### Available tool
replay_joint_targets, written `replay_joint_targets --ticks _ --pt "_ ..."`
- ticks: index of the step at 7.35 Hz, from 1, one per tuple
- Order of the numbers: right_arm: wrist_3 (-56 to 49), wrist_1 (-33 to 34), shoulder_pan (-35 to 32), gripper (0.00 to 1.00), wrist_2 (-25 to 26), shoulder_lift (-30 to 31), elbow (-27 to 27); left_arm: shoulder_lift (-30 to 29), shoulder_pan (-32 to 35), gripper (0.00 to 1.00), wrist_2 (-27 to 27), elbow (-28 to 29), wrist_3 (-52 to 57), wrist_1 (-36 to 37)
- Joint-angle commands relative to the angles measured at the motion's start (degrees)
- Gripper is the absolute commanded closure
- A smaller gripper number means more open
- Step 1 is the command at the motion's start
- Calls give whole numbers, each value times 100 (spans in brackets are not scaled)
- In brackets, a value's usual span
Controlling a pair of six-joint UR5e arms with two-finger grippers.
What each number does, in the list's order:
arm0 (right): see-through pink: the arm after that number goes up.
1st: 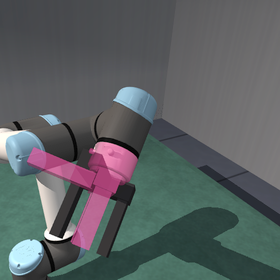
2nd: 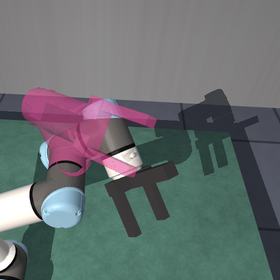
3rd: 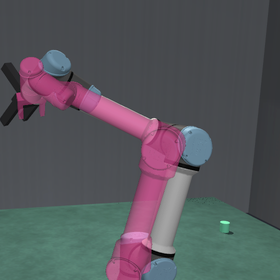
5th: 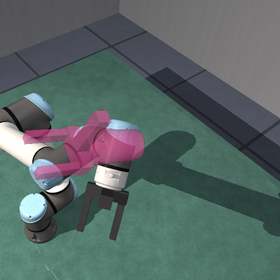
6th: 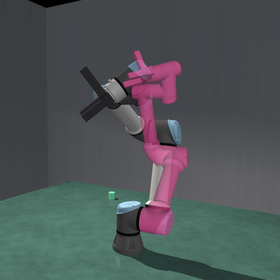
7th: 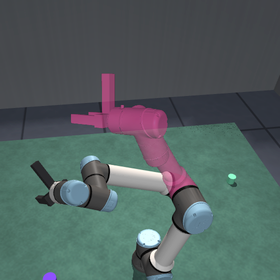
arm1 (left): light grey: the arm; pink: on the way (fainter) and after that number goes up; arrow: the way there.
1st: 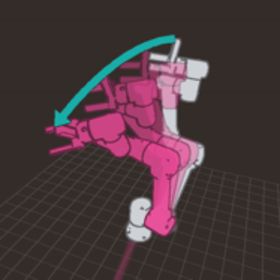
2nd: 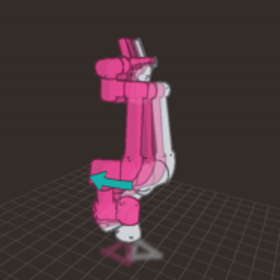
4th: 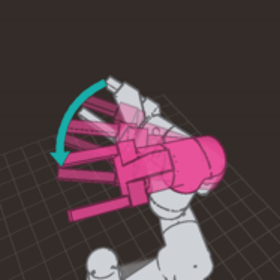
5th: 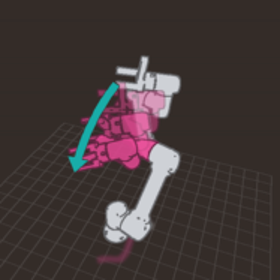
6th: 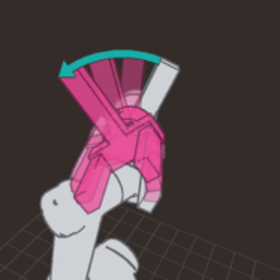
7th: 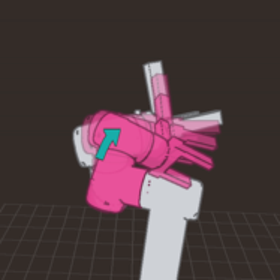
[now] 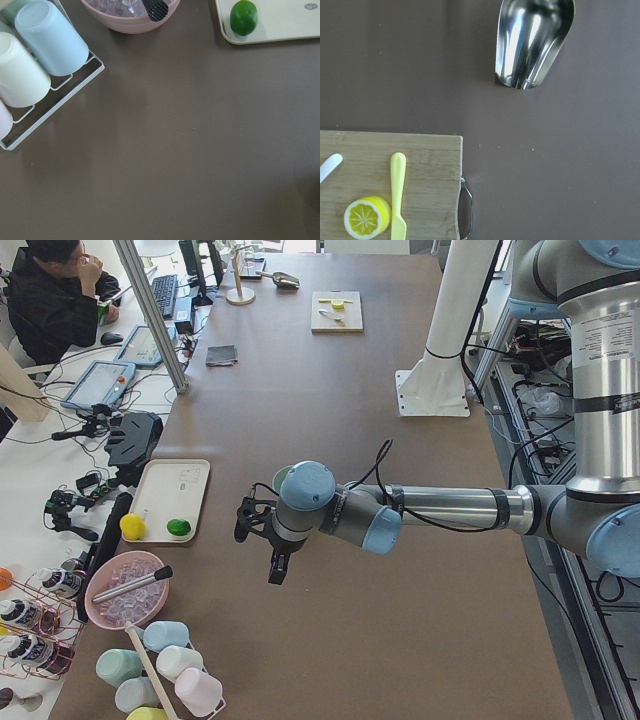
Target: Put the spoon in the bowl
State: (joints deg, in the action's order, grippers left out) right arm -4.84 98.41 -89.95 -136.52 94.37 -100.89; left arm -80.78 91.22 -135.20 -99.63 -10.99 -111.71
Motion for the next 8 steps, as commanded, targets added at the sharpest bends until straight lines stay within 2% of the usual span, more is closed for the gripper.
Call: replay_joint_targets --ticks 1,8 --pt "1 -6 4 0 -6 2 8 19 1 2 -6 -13 0 0" --pt "1 3 4 0 -24 11 -10 -16 -8 2 -226 -13 0 9"
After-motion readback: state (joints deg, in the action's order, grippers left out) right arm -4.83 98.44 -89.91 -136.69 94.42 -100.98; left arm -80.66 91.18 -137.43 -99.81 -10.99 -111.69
